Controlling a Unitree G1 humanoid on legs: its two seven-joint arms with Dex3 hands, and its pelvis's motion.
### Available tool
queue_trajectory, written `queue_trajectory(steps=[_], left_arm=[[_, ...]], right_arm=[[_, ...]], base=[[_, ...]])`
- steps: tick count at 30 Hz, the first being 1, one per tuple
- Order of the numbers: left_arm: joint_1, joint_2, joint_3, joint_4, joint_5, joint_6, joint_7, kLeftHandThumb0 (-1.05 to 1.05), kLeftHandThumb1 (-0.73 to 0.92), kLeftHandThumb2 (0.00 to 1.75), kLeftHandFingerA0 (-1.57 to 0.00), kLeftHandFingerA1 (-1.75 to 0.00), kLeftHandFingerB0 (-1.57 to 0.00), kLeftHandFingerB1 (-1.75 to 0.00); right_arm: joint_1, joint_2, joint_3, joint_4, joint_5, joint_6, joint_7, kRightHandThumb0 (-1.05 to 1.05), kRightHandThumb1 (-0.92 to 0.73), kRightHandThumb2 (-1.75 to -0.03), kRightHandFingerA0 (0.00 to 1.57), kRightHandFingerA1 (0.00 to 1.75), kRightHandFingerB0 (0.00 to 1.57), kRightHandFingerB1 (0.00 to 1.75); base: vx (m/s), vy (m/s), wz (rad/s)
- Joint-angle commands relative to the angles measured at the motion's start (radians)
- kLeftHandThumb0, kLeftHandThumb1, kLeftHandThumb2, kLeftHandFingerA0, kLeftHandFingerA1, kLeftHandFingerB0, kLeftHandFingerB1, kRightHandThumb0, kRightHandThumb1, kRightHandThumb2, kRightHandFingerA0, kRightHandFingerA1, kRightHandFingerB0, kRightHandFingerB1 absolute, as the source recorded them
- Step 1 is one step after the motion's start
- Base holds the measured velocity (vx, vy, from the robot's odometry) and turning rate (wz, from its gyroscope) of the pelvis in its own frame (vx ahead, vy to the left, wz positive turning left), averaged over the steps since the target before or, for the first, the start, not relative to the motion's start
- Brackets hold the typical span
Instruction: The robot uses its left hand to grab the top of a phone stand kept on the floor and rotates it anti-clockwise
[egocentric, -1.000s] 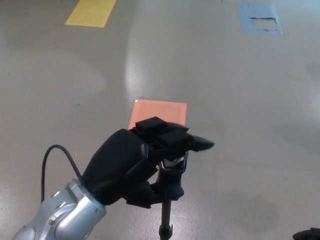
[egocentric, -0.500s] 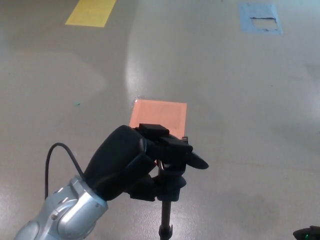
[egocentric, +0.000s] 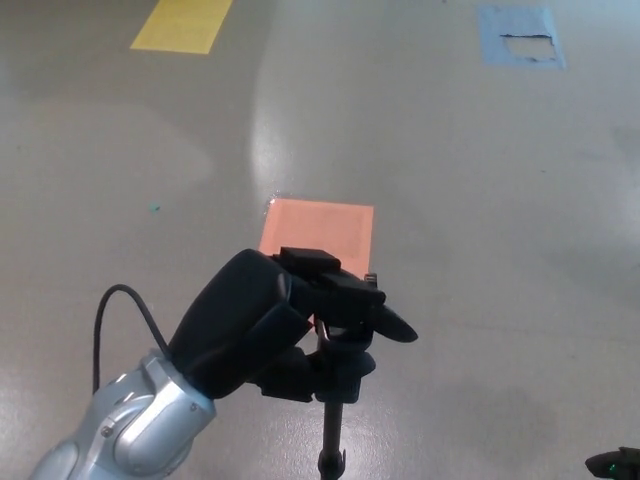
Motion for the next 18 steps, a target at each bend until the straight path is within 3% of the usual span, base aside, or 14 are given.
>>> queue_trajectory(steps=[1,3,4,13,18], left_arm=[[0.031,-0.041,-0.002,-0.071,-0.378,0.238,-0.219,0.09,0.49,0.7,-0.82,-0.49,-0.9,-0.51],[0.029,-0.043,0.006,-0.095,-0.446,0.323,-0.267,0.06,0.5,0.7,-0.84,-0.48,-0.9,-0.5],[0.028,-0.048,0.012,-0.108,-0.486,0.379,-0.287,0.07,0.53,0.62,-0.91,-0.51,-0.92,-0.51],[0.009,-0.088,0.072,-0.2,-0.683,0.78,-0.335,-0.04,0.53,0.56,-0.9,-0.51,-0.91,-0.53],[0.001,-0.089,0.084,-0.204,-0.694,0.843,-0.344,-0.04,0.54,0.56,-0.92,-0.51,-0.93,-0.54]], right_arm=[[-0.003,-0.02,-0.003,-0.002,-0.003,-0.007,-0.001,-0.59,-0.81,-0.66,0.77,0.46,0.22,0.3],[-0.004,-0.02,-0.001,-0.004,-0.006,-0.001,-0.003,-0.59,-0.81,-0.67,0.77,0.46,0.22,0.3],[-0.004,-0.021,0.002,-0.004,-0.009,-0.002,-0.004,-0.59,-0.81,-0.66,0.76,0.46,0.23,0.3],[-0.009,-0.022,0.007,-0.004,-0.013,-0.005,0.0,-0.6,-0.81,-0.67,0.76,0.46,0.22,0.3],[-0.008,-0.019,0.003,-0.002,-0.009,-0.005,0.003,-0.6,-0.8,-0.66,0.75,0.46,0.22,0.3]], base=[[0.0,0.0,0.0],[0.0,0.0,0.0],[0.0,0.0,0.0],[0.0,0.0,0.0],[0.0,0.0,0.0]])
